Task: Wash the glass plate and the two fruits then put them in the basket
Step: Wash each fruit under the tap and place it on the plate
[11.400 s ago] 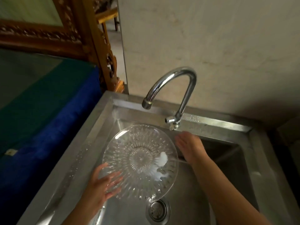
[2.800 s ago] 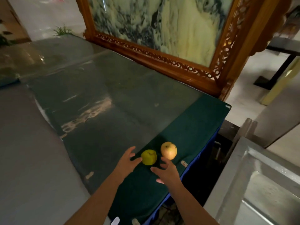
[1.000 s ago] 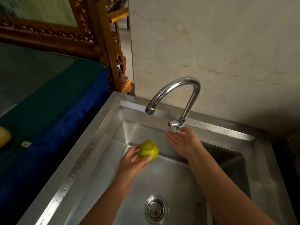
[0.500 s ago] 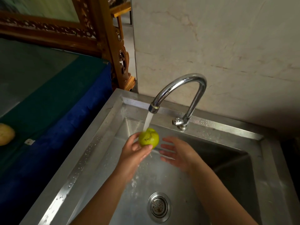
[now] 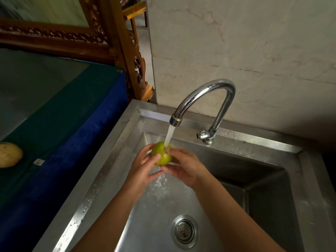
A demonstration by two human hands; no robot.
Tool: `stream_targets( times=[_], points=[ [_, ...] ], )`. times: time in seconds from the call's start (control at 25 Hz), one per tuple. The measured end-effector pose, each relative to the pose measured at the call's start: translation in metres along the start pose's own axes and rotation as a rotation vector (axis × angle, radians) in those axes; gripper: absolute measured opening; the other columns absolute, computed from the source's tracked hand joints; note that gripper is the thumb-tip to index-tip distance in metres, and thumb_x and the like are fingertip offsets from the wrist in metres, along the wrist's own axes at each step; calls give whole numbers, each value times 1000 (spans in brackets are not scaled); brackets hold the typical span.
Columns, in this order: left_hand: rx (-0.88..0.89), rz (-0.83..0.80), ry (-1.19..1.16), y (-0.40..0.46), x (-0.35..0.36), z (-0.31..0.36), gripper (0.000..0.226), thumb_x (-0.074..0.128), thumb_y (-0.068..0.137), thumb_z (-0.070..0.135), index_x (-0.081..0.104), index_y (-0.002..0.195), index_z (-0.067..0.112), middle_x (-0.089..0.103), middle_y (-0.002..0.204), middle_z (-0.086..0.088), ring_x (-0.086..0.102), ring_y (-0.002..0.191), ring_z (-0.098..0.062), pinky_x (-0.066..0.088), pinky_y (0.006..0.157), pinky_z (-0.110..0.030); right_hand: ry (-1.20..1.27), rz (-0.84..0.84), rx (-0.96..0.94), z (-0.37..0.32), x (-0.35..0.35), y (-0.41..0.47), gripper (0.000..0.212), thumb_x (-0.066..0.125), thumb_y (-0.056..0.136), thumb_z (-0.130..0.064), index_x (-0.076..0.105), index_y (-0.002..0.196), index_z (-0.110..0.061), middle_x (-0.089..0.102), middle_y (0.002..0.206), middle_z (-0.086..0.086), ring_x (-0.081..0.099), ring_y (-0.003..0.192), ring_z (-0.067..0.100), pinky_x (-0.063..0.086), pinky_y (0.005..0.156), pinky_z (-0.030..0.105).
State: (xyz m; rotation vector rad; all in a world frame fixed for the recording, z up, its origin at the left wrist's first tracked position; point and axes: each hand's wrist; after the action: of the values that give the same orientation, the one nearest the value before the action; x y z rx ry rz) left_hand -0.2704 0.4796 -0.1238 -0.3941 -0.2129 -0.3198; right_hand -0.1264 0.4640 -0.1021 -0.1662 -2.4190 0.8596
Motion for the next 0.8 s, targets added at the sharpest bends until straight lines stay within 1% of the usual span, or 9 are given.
stream_targets(
  times=[0.08, 0.16, 0.2, 0.28, 0.4, 0.48, 0.56, 0.72, 0.8],
  points=[
    [-122, 42, 9, 2, -1, 7, 44, 53, 79, 51, 56, 116, 28, 66, 115, -10, 67, 103, -24, 59, 70, -35, -71, 4, -91, 2, 0, 2, 37, 66, 81, -6, 55, 116, -3, 66, 98, 12, 69, 79, 21, 60, 64, 26],
    [-320, 108, 20, 8, -1, 13, 48, 44, 83, 59, 60, 108, 21, 73, 95, -13, 72, 86, -26, 59, 58, -31, -208, 16, -208, 4, -3, 3, 41, 68, 78, -2, 57, 117, -6, 67, 104, 8, 69, 86, 19, 58, 70, 25],
    [-405, 96, -1, 9, -1, 17, 51, 44, 83, 60, 62, 103, 17, 75, 87, -13, 74, 77, -26, 58, 54, -30, -313, 25, -280, 3, -4, 2, 43, 69, 76, -2, 58, 116, -9, 67, 107, 6, 68, 92, 20, 57, 75, 27],
    [-466, 30, -79, 12, 0, 25, 53, 55, 78, 55, 60, 105, 9, 74, 90, -17, 74, 73, -25, 58, 53, -29, -494, -7, -432, 2, -7, -2, 47, 70, 72, 5, 59, 113, -15, 64, 111, 2, 62, 105, 19, 53, 88, 30],
    [-344, -49, -174, 14, 3, 27, 50, 65, 72, 38, 58, 113, 11, 66, 111, -19, 73, 86, -24, 60, 67, -31, -530, -111, -555, -1, -11, -9, 56, 62, 71, 18, 58, 111, -20, 61, 119, 3, 56, 115, 16, 49, 97, 30],
    [-180, -83, -141, 16, 6, 23, 45, 66, 72, 29, 60, 115, 19, 64, 118, -15, 69, 99, -23, 59, 79, -32, -525, -119, -546, -4, -14, -12, 53, 56, 76, 17, 57, 118, -15, 61, 124, 6, 56, 117, 17, 50, 96, 33],
    [-42, -61, -83, 15, 10, 20, 43, 69, 70, 20, 60, 112, 22, 64, 119, -12, 67, 105, -24, 57, 81, -32, -426, -77, -472, -8, -18, -12, 44, 52, 83, 10, 55, 121, -12, 62, 121, 9, 61, 111, 21, 53, 92, 35],
    [91, -22, 19, 13, 15, 15, 45, 70, 74, 4, 59, 108, 32, 62, 123, 0, 65, 107, -18, 56, 80, -28, -9, 375, -337, -30, -33, -3, 5, 54, 90, -8, 58, 87, -8, 63, 90, 14, 65, 78, 20, 56, 79, 31],
    [120, -22, 81, 12, 14, 13, 49, 71, 74, 3, 57, 111, 33, 62, 123, 3, 65, 106, -16, 55, 82, -27, 39, 500, -304, -46, -41, 8, 13, 60, 87, -14, 55, 78, -6, 60, 79, 13, 63, 74, 20, 54, 83, 33]
  ],
)
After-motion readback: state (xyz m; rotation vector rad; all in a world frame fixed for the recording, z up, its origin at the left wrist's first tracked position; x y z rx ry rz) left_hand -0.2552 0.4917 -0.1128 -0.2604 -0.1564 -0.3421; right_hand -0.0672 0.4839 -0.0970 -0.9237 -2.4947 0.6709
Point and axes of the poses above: each hand's wrist, its own y-axis towards the middle knuckle, its own x-axis out of the palm, z = x × y
